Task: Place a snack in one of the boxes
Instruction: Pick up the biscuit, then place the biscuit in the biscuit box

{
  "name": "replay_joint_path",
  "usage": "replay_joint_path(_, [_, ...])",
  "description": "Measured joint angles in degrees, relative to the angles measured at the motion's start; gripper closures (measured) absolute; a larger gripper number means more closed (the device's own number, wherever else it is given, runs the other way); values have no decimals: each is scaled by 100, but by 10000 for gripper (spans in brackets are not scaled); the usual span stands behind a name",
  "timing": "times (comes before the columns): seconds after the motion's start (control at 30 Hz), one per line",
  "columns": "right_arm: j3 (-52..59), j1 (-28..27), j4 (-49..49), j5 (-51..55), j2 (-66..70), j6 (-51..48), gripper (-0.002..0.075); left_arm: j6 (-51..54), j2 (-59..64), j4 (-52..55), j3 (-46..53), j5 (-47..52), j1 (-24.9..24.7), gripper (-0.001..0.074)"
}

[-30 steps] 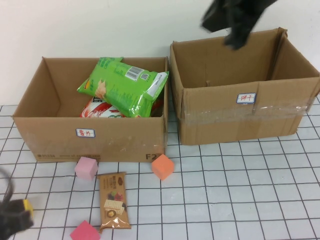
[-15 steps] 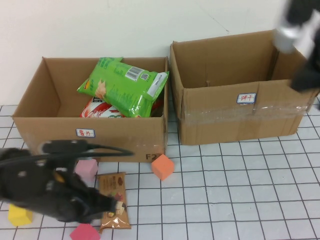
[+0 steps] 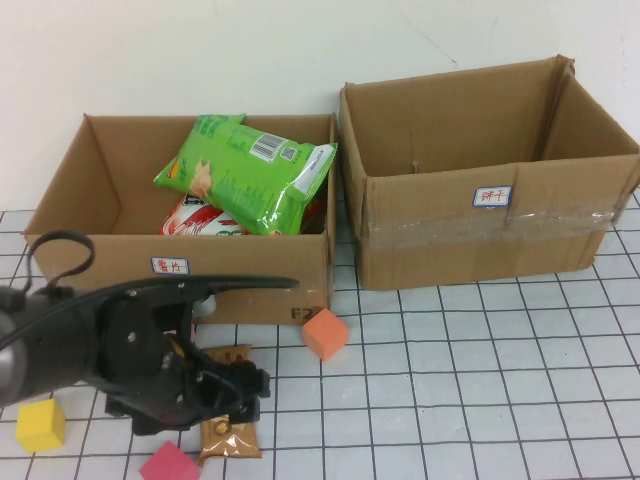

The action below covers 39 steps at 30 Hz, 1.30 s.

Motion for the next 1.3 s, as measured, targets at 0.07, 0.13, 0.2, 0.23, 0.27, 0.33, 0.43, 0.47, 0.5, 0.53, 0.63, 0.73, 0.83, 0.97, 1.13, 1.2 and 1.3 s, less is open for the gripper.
replay_joint_path(0.07, [154,0,0,-10,-106,0,722,-137,166,118,-150,0,0,135])
replay_joint_path(0.13, [201,0,0,-10,-146,0,722,-242,348,246,-341,36,-13,134])
replay_joint_path(0.2, [227,0,0,-10,-182,0,723,-391,512,483,-521,128,-41,134])
replay_joint_path(0.23, [226,0,0,-10,-191,0,723,-512,621,648,-630,190,-80,134])
replay_joint_path(0.27, [226,0,0,-10,-206,0,723,-686,707,829,-707,257,-108,134])
replay_joint_path(0.33, [226,0,-35,-10,-218,0,723,-982,837,1168,-795,338,-190,140])
replay_joint_path(0.43, [226,0,-35,-22,-237,9,723,-1278,960,1564,-917,543,-276,179])
replay_joint_path(0.47, [226,0,-35,-22,-237,9,723,-1307,988,1628,-945,588,-286,206])
replay_joint_path(0.5, [226,0,-70,-22,-237,9,723,-1332,989,1677,-943,624,-286,232])
replay_joint_path(0.53, [226,0,-95,-22,-237,9,723,-1347,1000,1689,-956,670,-286,268])
replay_joint_path(0.63, [226,0,-170,-43,-237,9,723,-1236,1010,1643,-1007,777,-286,288])
replay_joint_path(0.73, [226,0,-237,-43,-237,9,723,-1031,1010,1463,-1095,1109,-302,288])
replay_joint_path(0.83, [226,0,-251,-51,-237,9,723,-797,955,1396,-1196,1587,-520,288])
replay_joint_path(0.97, [226,0,-251,-56,-237,9,723,-416,735,1369,-1559,2347,-1194,288])
replay_joint_path(1.13, [226,0,-263,-56,-237,9,723,-249,546,1776,-2728,3020,-2198,288])
replay_joint_path(1.2, [226,0,-263,-56,-237,9,723,-245,541,2112,-3394,3043,-2450,288])
replay_joint_path(1.3, [226,0,-263,80,-237,23,723,-362,554,2813,-4266,2734,-2589,288])
